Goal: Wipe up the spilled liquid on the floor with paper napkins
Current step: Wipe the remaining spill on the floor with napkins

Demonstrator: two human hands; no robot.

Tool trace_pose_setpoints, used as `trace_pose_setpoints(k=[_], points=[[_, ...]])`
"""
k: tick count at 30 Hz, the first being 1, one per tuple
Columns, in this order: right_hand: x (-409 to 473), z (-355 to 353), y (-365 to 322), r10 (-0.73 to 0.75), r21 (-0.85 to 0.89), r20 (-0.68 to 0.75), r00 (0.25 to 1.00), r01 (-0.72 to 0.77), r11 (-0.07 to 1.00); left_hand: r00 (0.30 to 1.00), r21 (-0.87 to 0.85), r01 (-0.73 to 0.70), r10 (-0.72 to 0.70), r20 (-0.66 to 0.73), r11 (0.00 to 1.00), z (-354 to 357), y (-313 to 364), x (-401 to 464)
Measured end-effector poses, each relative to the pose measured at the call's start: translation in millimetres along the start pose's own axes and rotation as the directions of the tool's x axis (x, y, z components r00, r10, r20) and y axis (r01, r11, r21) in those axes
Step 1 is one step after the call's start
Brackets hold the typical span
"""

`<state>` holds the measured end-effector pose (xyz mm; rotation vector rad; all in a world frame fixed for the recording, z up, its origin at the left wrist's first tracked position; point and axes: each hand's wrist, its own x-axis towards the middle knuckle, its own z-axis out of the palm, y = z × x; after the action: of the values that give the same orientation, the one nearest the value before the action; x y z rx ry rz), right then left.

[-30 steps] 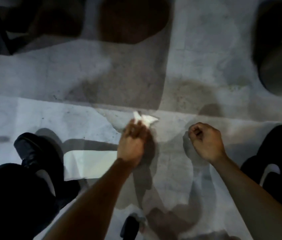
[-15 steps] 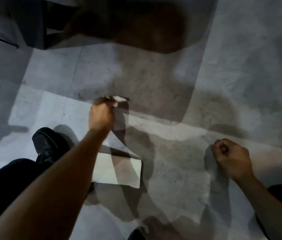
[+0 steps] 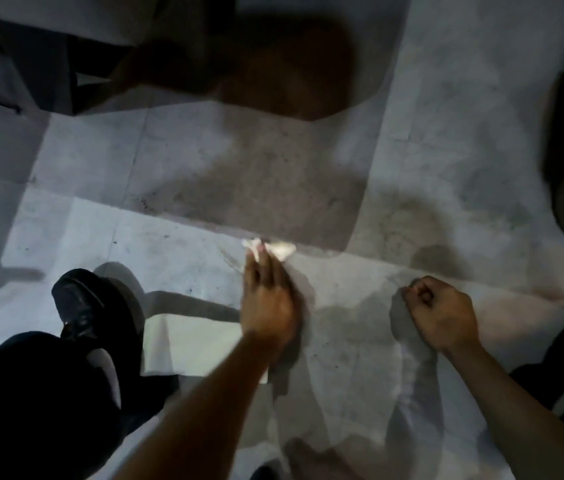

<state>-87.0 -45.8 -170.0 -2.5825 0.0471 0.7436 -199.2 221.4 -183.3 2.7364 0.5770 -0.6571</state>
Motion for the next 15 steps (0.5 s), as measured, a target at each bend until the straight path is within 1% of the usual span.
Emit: trace_pose_setpoints(k=[2, 4, 5, 7, 8, 10, 12, 13, 15], points=[[0, 1, 2, 0.001, 0.01, -0.001, 1.0, -0.001, 1.0, 0.997, -0.045, -0.081, 0.081, -0.011, 0.996, 18, 39, -34], [-1, 1, 5, -0.004, 0.026, -0.013, 1.0, 0.004, 1.0, 0.992, -0.122, -0.123, 0.121, -0.022, 0.985, 27, 62, -48], [-1, 1, 7, -0.01, 0.034, -0.023, 1.0, 0.011, 0.999, 0.992, -0.145, -0.125, 0.123, -0.025, 0.981, 27, 65, -48], [-2, 0, 8, -0.028, 0.042, -0.03, 0.999, 0.03, 0.999, 0.988, -0.111, -0.146, 0.139, -0.064, 0.983, 23, 56, -34], [-2, -1, 9, -0.035, 0.044, -0.031, 0.999, 0.037, 0.998, 0.989, -0.087, -0.133, 0.127, -0.074, 0.987, 19, 48, -23], [-1, -1, 12, -0.04, 0.038, -0.026, 0.999, 0.041, 0.998, 0.993, -0.101, -0.034, 0.022, -0.117, 0.994, 4, 25, 5], [0, -2, 12, -0.047, 0.029, -0.023, 0.999, 0.048, 0.998, 0.984, -0.153, 0.117, -0.135, -0.116, 0.981, -15, -7, 29], [0, -2, 11, -0.054, 0.029, -0.022, 0.998, 0.055, 0.998, 0.978, -0.174, 0.164, -0.183, -0.101, 0.971, -24, -22, 37], [-1, -4, 9, -0.061, 0.031, -0.015, 0.998, 0.062, 0.998, 0.971, -0.164, 0.216, -0.229, -0.063, 0.962, -37, -50, 37]])
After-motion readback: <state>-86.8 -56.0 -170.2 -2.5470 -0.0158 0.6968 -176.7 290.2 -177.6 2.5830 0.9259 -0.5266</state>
